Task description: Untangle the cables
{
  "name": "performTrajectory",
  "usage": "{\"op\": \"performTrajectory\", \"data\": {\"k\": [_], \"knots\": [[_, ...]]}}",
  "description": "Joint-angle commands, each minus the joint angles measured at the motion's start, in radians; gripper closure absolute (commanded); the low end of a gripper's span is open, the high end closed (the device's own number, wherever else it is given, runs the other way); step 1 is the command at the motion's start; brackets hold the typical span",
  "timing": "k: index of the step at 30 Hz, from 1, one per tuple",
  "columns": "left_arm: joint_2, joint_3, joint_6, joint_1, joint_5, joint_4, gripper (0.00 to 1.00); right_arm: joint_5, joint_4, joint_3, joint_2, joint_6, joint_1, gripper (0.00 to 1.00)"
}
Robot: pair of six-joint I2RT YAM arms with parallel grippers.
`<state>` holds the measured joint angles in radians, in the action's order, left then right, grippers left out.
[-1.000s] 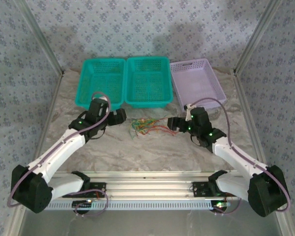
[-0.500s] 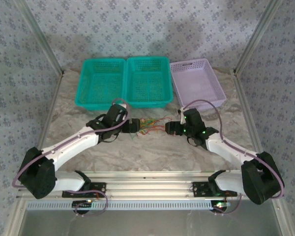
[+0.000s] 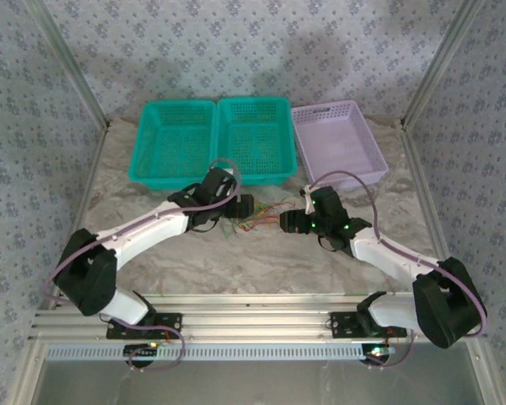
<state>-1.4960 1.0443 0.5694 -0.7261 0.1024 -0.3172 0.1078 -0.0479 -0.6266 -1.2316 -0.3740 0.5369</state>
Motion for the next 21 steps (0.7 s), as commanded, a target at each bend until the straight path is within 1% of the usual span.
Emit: {"op": "performTrajectory", "data": {"k": [1,5,9,12,18,20,21], "knots": [[-0.041,0.075,-0.018,-0.019,0.046,-0.047,0.08,-0.023,-0.026,-0.027,0.040,0.020,0.008,0.19],[-0.086,0.124,-0.031,-0.041,0.093,-0.094,0.11,-0.030,-0.046,-0.025,0.073,0.024,0.009,0.19],[-0.110,0.140,-0.039,-0.059,0.135,-0.125,0.18,-0.042,-0.067,-0.025,0.113,0.026,0.010,0.17],[-0.119,0.141,-0.032,-0.061,0.140,-0.132,0.23,-0.048,-0.077,-0.027,0.134,0.026,0.009,0.16],[-0.133,0.143,-0.026,-0.067,0.144,-0.135,0.28,-0.036,-0.095,-0.043,0.141,0.026,0.010,0.15],[-0.139,0.145,-0.025,-0.067,0.146,-0.132,0.33,-0.030,-0.095,-0.043,0.143,0.023,0.013,0.14],[-0.142,0.147,-0.025,-0.067,0.146,-0.132,0.34,-0.029,-0.095,-0.044,0.144,0.023,0.014,0.14]]}}
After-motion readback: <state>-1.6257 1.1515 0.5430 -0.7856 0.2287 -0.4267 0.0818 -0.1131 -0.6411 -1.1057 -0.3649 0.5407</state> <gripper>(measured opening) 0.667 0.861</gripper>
